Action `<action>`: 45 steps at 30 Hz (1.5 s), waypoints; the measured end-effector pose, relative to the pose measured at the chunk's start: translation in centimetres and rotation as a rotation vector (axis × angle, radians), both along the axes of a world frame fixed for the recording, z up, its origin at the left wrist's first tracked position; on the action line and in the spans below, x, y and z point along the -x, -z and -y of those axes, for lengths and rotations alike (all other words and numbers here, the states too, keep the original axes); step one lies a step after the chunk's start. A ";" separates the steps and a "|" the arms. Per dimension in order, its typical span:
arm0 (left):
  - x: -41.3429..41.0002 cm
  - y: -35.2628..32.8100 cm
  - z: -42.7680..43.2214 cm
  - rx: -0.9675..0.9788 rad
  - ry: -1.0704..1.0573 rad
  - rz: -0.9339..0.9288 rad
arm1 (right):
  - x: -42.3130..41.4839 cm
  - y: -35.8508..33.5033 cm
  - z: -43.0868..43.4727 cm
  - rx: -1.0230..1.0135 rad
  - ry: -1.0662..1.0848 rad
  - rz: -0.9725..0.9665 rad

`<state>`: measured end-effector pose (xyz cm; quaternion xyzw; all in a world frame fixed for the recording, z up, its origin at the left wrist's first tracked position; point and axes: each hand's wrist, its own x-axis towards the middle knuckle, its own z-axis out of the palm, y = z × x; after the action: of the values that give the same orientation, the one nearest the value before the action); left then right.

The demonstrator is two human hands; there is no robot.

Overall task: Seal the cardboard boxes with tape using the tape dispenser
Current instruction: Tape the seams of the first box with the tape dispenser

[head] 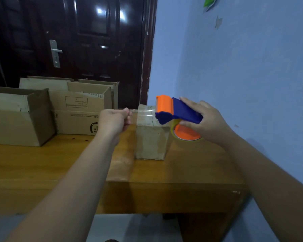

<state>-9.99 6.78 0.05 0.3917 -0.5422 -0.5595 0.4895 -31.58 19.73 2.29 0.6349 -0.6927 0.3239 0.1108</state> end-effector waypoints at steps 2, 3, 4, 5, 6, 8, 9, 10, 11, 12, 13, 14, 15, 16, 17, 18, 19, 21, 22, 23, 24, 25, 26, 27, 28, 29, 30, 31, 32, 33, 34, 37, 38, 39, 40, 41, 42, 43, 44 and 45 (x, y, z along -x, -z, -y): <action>0.2 0.8 0.1 -0.039 0.012 0.010 | 0.5 0.4 0.2 -0.017 0.016 0.029; 0.4 1.1 0.0 -0.064 0.026 -0.003 | 0.7 0.5 0.3 -0.020 0.023 0.043; 0.6 1.2 -0.1 -0.085 0.041 -0.019 | 0.9 0.5 0.4 -0.026 0.027 0.054; 0.7 1.3 -0.1 -0.096 0.046 -0.026 | 1.1 0.6 0.4 -0.037 0.031 0.064; 0.9 1.4 -0.1 -0.092 0.034 -0.012 | 1.3 0.7 0.5 -0.053 0.034 0.072; 1.4 1.5 0.2 -0.021 -0.039 0.099 | 1.7 0.8 0.6 -0.071 0.032 0.089; 1.6 1.7 0.4 0.040 -0.090 0.190 | 1.8 0.7 0.6 -0.071 0.027 0.100; 1.8 1.7 0.6 0.103 -0.142 0.299 | 1.9 0.7 0.7 -0.069 0.022 0.114; 1.9 1.7 0.8 0.156 -0.185 0.411 | 2.0 0.7 0.9 -0.068 0.014 0.128; 2.0 1.7 1.0 0.192 -0.213 0.504 | 2.1 0.7 1.0 -0.072 0.006 0.143; 2.0 1.7 1.2 0.211 -0.222 0.572 | 2.3 0.7 1.2 -0.080 -0.001 0.158; 2.1 1.6 1.4 0.219 -0.221 0.621 | 2.4 0.7 1.4 -0.088 -0.008 0.173; 2.2 1.5 1.6 0.225 -0.216 0.660 | 2.6 0.8 1.6 -0.094 -0.016 0.190; 2.3 1.4 1.7 0.233 -0.210 0.693 | 2.8 0.8 1.8 -0.097 -0.025 0.209; 2.4 1.3 1.8 0.241 -0.202 0.716 | 2.9 1.0 1.9 -0.100 -0.035 0.230; 2.5 1.4 1.9 0.244 -0.190 0.722 | 3.1 1.2 2.0 -0.107 -0.044 0.252; 2.5 1.5 2.1 0.240 -0.174 0.713 | 3.2 1.5 2.1 -0.110 -0.055 0.276; 2.7 2.0 2.7 0.214 -0.130 0.661 | 3.6 2.2 2.2 -0.126 -0.077 0.323; 2.7 2.4 3.0 0.195 -0.107 0.627 | 3.7 2.7 2.3 -0.139 -0.087 0.333; 2.7 2.7 3.1 0.173 -0.083 0.588 | 3.8 3.1 2.3 -0.151 -0.096 0.338; 2.7 2.9 3.2 0.149 -0.063 0.540 | 3.8 3.7 2.4 -0.155 -0.107 0.350; 2.7 3.1 3.2 0.123 -0.046 0.488 | 3.8 4.1 2.4 -0.146 -0.120 0.380; 2.7 3.2 3.1 0.096 -0.030 0.438 | 3.7 4.6 2.4 -0.131 -0.133 0.420; 2.7 3.3 2.9 0.074 -0.018 0.395 | 3.8 5.1 2.4 -0.112 -0.145 0.459; 2.7 3.4 2.9 0.064 -0.011 0.364 | 3.8 5.6 2.5 -0.095 -0.149 0.494; 2.7 3.5 2.8 0.067 -0.014 0.349 | 3.8 6.0 2.5 -0.084 -0.149 0.523; 2.8 3.7 2.8 0.078 -0.024 0.347 | 3.7 6.3 2.5 -0.075 -0.150 0.546; 2.9 3.9 2.7 0.090 -0.045 0.348 | 3.7 6.6 2.5 -0.068 -0.153 0.563; 3.1 4.1 2.5 0.099 -0.069 0.348 | 3.5 6.8 2.5 -0.062 -0.153 0.583; 3.3 4.2 2.3 0.103 -0.092 0.343 | 3.5 7.0 2.6 -0.055 -0.150 0.600; 3.4 4.3 2.1 0.099 -0.109 0.330 | 3.3 7.1 2.6 -0.050 -0.150 0.616; 3.6 4.7 1.4 -0.011 -0.087 0.212 | 3.1 7.3 2.5 -0.050 -0.152 0.655; 3.6 4.7 1.1 -0.089 -0.060 0.154 | 3.1 7.4 2.5 -0.052 -0.153 0.653; 3.8 4.7 0.8 -0.172 -0.038 0.108 | 3.0 7.4 2.5 -0.052 -0.153 0.650; 3.9 4.6 0.6 -0.256 -0.017 0.068 | 3.0 7.4 2.4 -0.050 -0.151 0.652; 4.0 4.3 0.2 -0.342 0.006 0.027 | 3.0 7.4 2.5 -0.046 -0.152 0.657; 4.1 4.3 0.0 -0.417 0.034 0.000 | 3.0 7.4 2.5 -0.043 -0.152 0.660; 4.2 4.5 -0.1 -0.477 0.057 -0.009 | 2.9 7.4 2.5 -0.039 -0.154 0.660; 4.2 5.0 -0.2 -0.521 0.063 0.007 | 2.9 7.4 2.5 -0.035 -0.150 0.661; 4.2 5.6 -0.3 -0.546 0.037 0.035 | 2.8 7.4 2.5 -0.032 -0.143 0.661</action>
<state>-14.14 7.05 -5.52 0.5088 -0.3867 -0.6869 0.3461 -34.36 17.23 -5.12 0.5440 -0.6499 0.5082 -0.1529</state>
